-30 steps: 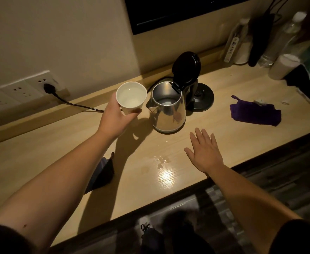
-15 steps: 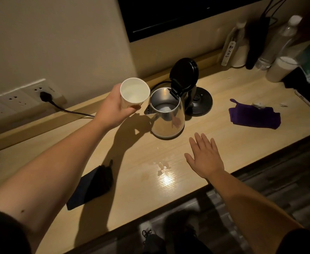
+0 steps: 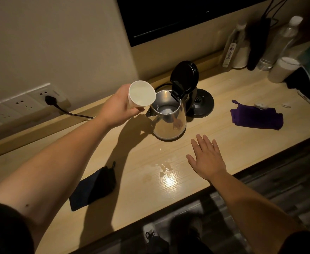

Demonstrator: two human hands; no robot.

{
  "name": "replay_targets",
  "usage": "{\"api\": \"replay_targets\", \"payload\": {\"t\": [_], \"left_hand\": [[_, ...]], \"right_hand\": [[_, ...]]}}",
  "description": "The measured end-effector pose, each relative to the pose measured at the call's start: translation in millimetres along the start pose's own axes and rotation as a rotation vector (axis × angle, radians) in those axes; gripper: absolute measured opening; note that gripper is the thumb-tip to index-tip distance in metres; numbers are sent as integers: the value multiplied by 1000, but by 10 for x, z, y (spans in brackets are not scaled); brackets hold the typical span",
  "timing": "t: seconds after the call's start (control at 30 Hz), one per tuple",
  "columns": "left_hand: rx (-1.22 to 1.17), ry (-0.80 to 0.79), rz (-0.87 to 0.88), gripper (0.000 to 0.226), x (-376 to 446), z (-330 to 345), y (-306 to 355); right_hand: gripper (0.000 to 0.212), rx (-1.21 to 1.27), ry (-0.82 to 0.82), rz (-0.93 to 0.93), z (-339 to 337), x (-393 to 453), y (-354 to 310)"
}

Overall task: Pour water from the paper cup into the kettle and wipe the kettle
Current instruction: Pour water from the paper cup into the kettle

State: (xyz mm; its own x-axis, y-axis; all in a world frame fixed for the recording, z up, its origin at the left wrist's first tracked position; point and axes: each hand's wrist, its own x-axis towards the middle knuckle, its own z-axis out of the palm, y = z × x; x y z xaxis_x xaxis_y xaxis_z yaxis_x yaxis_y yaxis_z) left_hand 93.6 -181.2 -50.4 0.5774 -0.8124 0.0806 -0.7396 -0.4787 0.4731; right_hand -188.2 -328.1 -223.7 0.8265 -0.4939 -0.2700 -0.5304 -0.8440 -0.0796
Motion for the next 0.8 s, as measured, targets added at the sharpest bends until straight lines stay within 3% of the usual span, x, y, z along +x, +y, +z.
{"api": "replay_targets", "payload": {"t": [0.8], "left_hand": [[163, -15, 96, 73, 120, -35, 59]], "right_hand": [[88, 17, -10, 1, -24, -12, -2]]}}
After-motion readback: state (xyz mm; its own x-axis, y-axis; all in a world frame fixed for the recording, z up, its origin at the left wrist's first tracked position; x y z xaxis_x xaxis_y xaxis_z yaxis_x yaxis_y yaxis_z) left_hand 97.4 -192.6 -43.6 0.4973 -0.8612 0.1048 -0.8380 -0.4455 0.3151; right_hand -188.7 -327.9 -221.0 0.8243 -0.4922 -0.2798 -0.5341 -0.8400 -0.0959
